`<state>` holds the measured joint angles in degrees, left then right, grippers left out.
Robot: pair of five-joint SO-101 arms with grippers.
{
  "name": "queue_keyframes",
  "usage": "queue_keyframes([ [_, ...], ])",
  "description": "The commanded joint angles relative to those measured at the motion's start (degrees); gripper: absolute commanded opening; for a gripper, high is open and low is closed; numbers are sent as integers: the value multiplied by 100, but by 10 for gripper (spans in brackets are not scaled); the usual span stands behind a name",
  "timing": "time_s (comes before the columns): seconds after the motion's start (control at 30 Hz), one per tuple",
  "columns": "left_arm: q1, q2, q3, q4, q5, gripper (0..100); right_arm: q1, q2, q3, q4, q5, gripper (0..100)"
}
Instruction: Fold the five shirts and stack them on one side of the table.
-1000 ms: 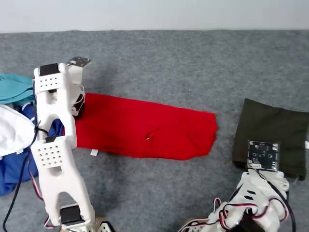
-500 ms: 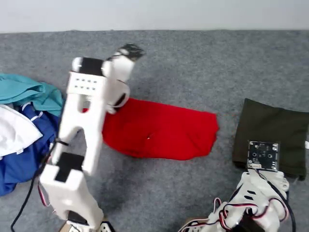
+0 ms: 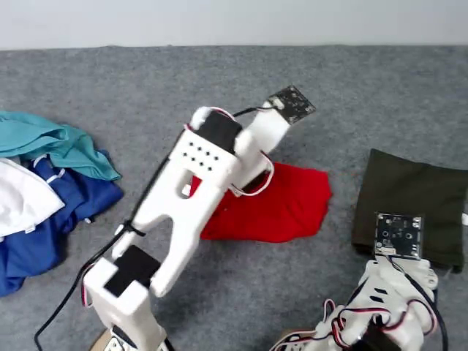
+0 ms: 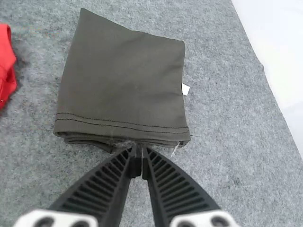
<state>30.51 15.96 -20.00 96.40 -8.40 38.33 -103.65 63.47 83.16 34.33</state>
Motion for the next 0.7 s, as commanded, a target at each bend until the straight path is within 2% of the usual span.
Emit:
queue_keyframes([
  [0.0,141,457,-620,-158,158,13,40,57,-9,-40,-26,13],
  [0.17,167,1618,-2009,-79,264,13,40,57,-9,-40,-18,13],
  [0.37,404,2954,-3890,413,316,13,40,57,0,-40,-18,13],
  [0.5,475,3437,-4418,413,440,13,40,57,0,-40,-18,13],
  [0.67,343,3253,-4435,422,519,13,40,57,0,-40,-18,13],
])
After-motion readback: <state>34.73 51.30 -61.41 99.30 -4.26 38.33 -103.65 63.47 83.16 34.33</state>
